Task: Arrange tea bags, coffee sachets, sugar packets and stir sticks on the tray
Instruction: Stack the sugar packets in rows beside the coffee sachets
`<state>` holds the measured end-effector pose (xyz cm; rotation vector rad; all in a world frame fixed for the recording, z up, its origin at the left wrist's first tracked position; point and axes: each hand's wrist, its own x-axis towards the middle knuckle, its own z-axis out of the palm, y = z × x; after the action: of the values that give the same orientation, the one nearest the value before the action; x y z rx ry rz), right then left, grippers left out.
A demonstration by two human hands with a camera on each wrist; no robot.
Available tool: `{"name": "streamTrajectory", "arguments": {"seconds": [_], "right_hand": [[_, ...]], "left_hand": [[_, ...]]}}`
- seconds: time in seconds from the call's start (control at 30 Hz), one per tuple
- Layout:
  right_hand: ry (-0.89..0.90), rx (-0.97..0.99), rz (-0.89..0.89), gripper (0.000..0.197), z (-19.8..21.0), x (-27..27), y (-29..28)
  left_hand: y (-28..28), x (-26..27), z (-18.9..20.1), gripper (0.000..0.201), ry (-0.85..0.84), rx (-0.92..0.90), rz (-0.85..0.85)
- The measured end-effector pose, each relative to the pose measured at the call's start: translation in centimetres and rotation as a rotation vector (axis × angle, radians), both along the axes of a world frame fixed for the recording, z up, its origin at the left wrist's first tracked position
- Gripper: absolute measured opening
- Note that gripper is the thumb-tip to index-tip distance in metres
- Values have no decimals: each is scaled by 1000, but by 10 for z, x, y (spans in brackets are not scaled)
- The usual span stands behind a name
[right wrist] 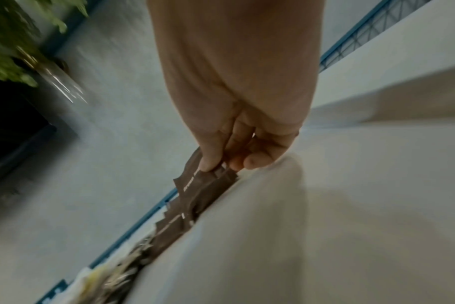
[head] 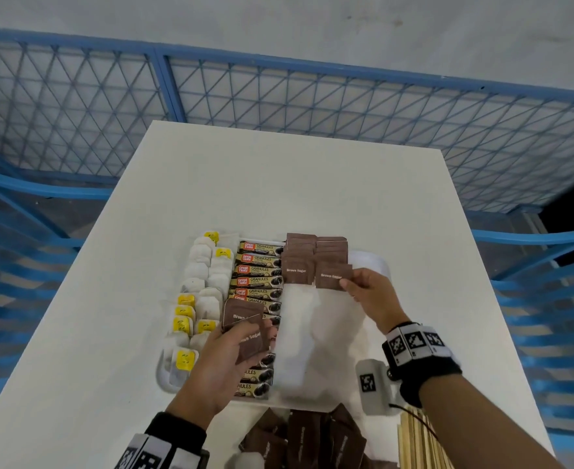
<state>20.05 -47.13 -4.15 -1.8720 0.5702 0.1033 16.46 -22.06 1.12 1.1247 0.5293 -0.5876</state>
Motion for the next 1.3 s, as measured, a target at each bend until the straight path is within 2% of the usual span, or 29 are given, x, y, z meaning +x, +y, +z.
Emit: {"name": "streamTrajectory", "arguments": {"seconds": [0.07,0.4,0.53,0.7,0.83,0.93,1.0,1.17,1.3], "right_hand": [[19,-31,8,2,-2,8,-6],[9,-200,-10,10,-12,23,-1],[18,-206,-52,11,-12,23,4],[-13,-229,-90,27,-6,21,7],[-63,-269,-134,25,2,13,17],[-95,-208,-106,17,8,1,32],[-92,-163,-21,12,16,-10,45],[37,125,345,28,41,-38,76],[24,323,373,13,39,-46,86]], "left_hand": [[1,0,1,22,14,-23,-3],[1,1,-4,27,-16,-5,-112],[0,3,-5,29,-54,-17,-149],[-3,7,-5,26,-94,4,-115],[-3,7,-4,25,-127,8,-80],[-3,6,-5,24,-144,31,-58],[-2,5,-6,25,-149,47,-33],[-4,5,-6,19,-159,101,-15],[-9,4,-5,13,-149,82,-11]]}}
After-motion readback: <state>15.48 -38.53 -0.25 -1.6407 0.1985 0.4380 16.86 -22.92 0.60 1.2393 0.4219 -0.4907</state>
